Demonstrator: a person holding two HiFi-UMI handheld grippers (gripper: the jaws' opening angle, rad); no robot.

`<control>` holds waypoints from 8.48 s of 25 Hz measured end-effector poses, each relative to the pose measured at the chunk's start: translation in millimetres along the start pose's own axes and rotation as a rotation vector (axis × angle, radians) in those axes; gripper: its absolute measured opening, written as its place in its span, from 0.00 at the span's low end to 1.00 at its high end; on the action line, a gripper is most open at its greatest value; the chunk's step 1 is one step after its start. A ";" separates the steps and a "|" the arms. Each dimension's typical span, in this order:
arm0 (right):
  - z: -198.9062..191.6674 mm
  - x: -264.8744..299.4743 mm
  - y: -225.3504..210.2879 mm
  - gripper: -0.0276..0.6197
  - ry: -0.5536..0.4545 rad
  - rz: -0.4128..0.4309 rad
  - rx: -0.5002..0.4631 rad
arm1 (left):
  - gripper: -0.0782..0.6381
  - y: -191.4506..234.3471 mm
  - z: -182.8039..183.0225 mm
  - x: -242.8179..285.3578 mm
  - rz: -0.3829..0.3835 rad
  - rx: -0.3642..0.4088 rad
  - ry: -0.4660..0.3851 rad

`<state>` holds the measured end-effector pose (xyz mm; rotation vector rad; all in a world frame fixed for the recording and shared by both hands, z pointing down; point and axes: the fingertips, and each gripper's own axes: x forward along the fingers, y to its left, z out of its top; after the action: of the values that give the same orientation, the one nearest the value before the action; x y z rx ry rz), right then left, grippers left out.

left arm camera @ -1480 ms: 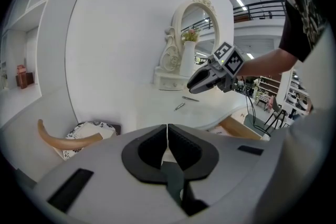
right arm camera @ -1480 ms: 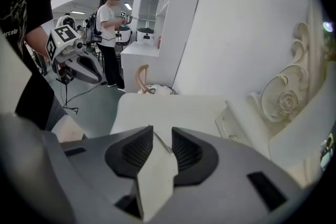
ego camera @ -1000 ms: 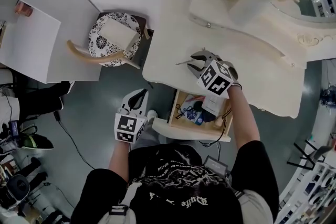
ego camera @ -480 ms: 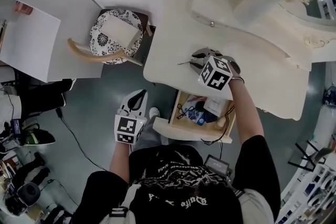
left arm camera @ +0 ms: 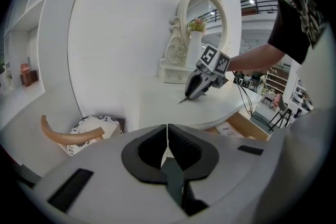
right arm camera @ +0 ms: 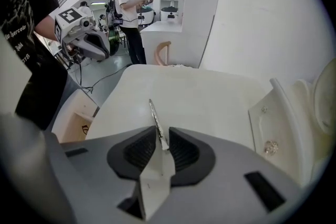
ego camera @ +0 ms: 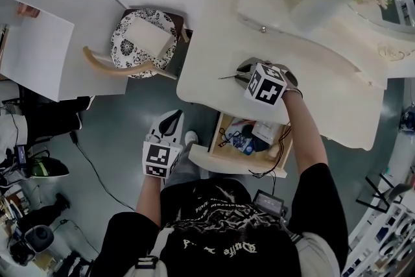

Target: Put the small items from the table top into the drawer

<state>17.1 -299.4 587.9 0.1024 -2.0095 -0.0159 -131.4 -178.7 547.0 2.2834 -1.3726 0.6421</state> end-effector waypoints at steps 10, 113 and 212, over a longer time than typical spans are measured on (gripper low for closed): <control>0.4 -0.3 0.2 0.15 -0.028 0.042 0.087 | 0.14 4.3 -0.9 -2.9 0.000 -0.014 -0.006; -62.6 -5.6 177.2 0.12 -0.068 -0.249 0.590 | 0.14 -65.7 -10.2 -48.8 -0.242 0.135 -0.056; -81.2 28.4 153.7 0.17 -0.190 -0.359 0.947 | 0.14 -69.7 -19.2 -9.2 -0.218 0.107 0.029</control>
<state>68.4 -145.7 657.0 1.0884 -1.9985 0.7205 -76.4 -131.0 550.5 2.4528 -1.0785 0.6878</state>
